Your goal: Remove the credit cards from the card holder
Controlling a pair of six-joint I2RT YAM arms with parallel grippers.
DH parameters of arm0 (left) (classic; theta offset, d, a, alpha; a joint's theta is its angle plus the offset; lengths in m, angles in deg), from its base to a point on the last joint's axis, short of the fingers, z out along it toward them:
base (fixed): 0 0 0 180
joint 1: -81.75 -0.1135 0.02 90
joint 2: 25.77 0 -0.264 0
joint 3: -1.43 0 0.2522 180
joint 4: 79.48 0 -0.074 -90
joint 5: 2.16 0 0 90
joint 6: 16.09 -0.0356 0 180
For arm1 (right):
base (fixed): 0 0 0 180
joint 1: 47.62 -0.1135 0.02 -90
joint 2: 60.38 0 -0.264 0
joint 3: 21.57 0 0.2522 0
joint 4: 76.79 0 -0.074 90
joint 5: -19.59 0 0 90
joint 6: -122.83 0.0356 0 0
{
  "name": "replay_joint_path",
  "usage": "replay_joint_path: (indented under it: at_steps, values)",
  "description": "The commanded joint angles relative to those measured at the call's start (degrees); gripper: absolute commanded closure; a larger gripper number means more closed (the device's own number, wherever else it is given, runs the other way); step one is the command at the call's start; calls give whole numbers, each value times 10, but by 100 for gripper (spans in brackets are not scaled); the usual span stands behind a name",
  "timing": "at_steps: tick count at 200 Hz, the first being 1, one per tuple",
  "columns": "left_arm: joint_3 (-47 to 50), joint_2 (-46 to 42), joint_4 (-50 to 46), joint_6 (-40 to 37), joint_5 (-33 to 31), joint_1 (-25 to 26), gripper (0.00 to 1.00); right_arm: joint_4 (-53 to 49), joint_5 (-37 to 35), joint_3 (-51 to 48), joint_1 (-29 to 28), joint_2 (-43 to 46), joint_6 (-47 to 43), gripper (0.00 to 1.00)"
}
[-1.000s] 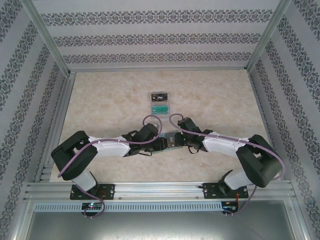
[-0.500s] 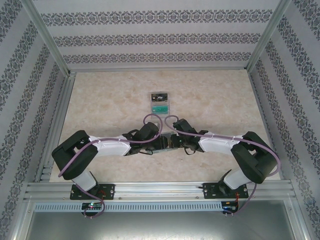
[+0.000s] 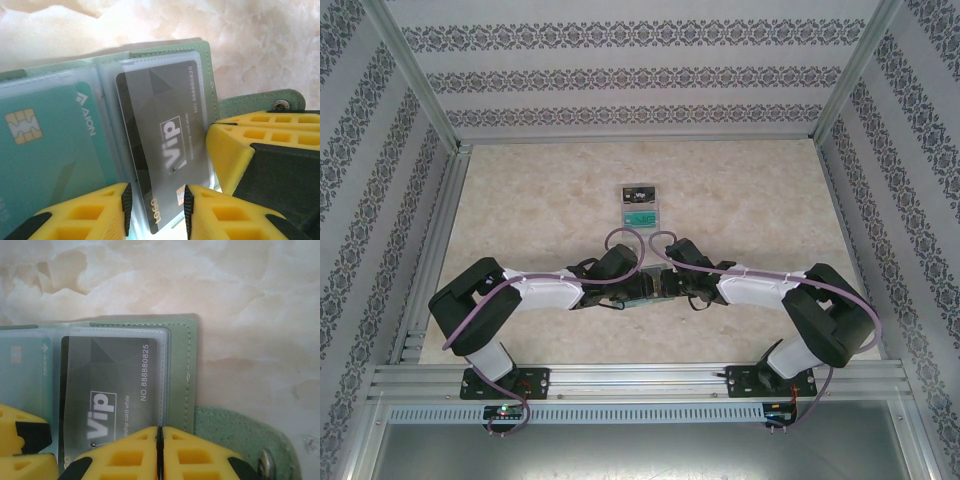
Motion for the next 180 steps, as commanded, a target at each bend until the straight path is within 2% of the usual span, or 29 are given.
replay_joint_path:
  at_steps: [1, 34, 62, 106, 180]
  values:
    - [-10, 3, -39, 7, -18, -9, 65, -51, -25, 4, -3, 22, -19, 88]
    - [-2, -1, -34, 5, -15, -11, 65, -80, -38, 23, 5, 34, -36, 87]
    - [0, 0, -26, 4, -9, -11, 65, -74, -23, 27, 12, 18, -39, 88]
    - [2, 1, -22, 3, -6, -12, 65, -70, -19, 42, -9, 6, -42, 88]
    - [5, 6, -14, 4, 1, -13, 67, -63, -16, 47, -13, -26, -37, 88]
